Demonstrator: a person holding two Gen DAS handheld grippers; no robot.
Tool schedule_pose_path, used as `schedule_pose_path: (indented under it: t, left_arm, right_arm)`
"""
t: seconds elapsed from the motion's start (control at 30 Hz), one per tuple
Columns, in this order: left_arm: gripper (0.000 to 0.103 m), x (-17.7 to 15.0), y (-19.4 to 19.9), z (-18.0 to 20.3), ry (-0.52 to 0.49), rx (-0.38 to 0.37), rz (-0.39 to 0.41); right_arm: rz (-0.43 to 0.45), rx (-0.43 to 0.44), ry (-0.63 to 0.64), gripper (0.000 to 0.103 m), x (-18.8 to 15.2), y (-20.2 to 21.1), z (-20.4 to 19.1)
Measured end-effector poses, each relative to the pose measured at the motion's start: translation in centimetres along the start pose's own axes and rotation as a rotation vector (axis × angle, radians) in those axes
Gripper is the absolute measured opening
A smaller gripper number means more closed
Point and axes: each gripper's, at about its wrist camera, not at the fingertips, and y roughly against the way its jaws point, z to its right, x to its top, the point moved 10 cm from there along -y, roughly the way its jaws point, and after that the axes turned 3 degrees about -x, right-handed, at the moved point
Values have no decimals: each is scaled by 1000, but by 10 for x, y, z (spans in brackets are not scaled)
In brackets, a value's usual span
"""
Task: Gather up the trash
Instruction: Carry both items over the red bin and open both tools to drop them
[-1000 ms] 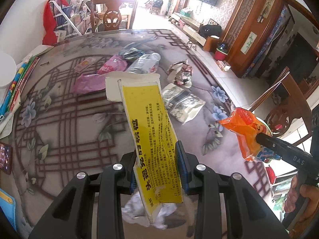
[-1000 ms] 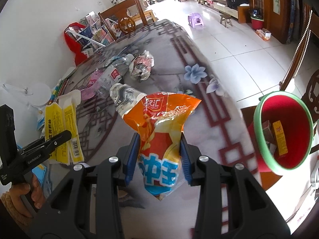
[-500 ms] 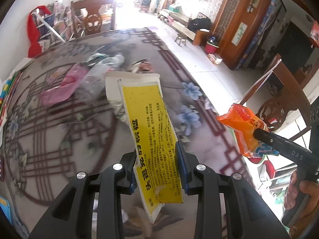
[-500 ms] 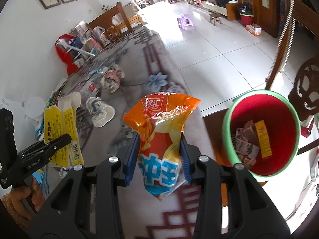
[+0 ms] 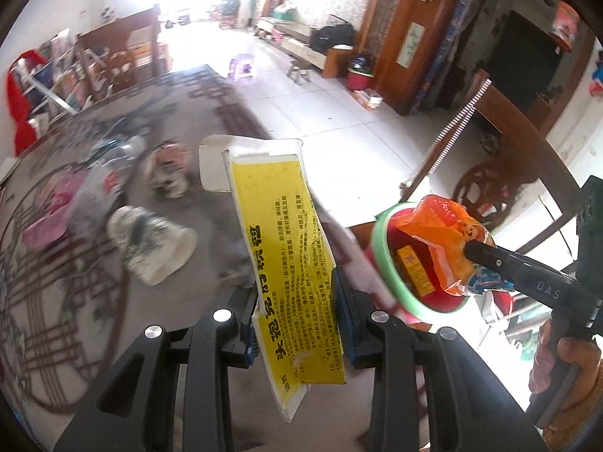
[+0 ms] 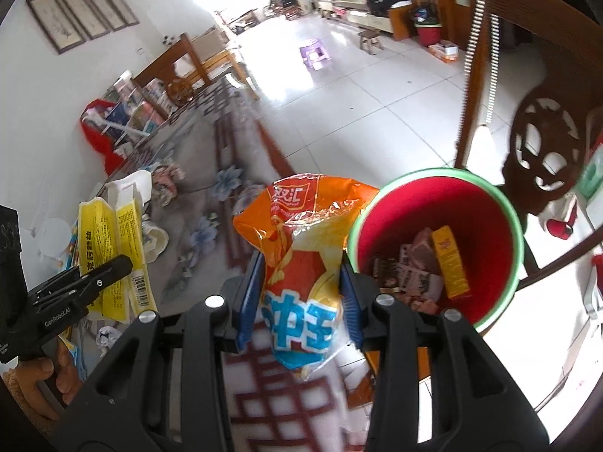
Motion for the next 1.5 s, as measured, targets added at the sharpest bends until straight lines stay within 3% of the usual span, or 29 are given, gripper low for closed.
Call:
schedule_pose_path:
  t: [0.43,0.77,0.83,0.87,1.07,1.13,1.5]
  left_arm:
    - [30,35,-42,99,-165,-126,-39]
    - [31,24,-81,158,-234,-245,-148]
    - [41,20,-86,168,-253,-253,-169]
    - [56,20,-87,170,-262,-246,-164]
    - [60,27,-75,161,-256,-226,-113]
    - [60,28,-73,153,-240,-210,-106]
    - [60,18,-54,80,-91,-105,-81]
  right_arm:
    - [73,-122,-182,38,9,31,104]
    - [99,-171,-257,38,12,42,146]
    - [98,-172,-264,38,13,42,150]
    - [98,-172,-265,38,13,42,151]
    - [96,-157,-263,42,18,36,149]
    - [110,-147,-279,54,20,36,148]
    - [98,-131,-245,55,22,32,127]
